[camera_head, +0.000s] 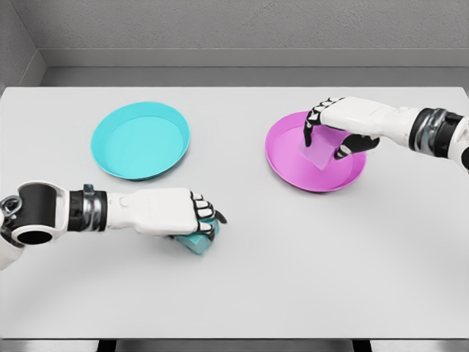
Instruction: Place the blocks in the corresponding plates according to their colors
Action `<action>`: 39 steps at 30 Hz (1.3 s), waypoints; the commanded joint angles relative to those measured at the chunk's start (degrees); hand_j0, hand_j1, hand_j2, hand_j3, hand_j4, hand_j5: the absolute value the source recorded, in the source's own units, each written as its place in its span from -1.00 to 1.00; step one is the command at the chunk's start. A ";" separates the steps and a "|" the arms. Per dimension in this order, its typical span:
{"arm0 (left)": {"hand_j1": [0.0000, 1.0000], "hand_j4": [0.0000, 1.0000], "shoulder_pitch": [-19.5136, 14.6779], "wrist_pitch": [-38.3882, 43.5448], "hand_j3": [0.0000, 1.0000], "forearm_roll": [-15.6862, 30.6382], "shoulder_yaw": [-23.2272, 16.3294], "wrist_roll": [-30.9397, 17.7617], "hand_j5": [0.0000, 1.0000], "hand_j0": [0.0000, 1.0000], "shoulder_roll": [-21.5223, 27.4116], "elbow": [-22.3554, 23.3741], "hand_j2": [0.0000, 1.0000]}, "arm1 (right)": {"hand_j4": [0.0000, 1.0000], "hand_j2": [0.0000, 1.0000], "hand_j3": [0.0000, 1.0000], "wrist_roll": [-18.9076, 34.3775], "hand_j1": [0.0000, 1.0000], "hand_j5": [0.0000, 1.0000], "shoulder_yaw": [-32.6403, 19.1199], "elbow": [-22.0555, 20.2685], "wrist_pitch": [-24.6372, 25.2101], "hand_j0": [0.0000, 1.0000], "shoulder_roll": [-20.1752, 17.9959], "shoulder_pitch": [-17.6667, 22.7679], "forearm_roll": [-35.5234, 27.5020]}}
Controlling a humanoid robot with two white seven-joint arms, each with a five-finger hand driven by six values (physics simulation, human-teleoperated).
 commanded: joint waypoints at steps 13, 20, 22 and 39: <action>0.04 0.04 -4.92 0.13 0.04 6.24 7.09 0.19 0.04 0.04 -0.76 11.66 0.04 | -0.16 -0.16 -0.16 -0.06 -0.16 -0.16 3.47 3.11 12.60 -0.16 3.42 -2.81 0.40; 0.05 0.05 -8.88 0.13 0.05 6.24 10.44 0.19 0.05 0.05 -6.56 27.57 0.05 | 1.00 1.00 1.00 -0.06 1.00 1.00 3.64 3.28 13.04 1.00 3.42 -2.81 0.40; 0.05 0.05 -10.28 0.13 0.05 5.72 10.53 -0.16 0.05 0.05 -8.49 31.44 0.05 | 1.00 1.00 1.00 -0.06 1.00 1.00 3.56 3.28 12.86 1.00 3.33 -2.81 0.40; 1.00 1.00 -13.71 0.13 1.00 0.27 12.02 -0.42 1.00 1.00 -11.31 41.20 1.00 | 1.00 1.00 1.00 -0.06 1.00 1.00 -21.23 -0.76 -30.93 1.00 -11.08 16.17 -0.57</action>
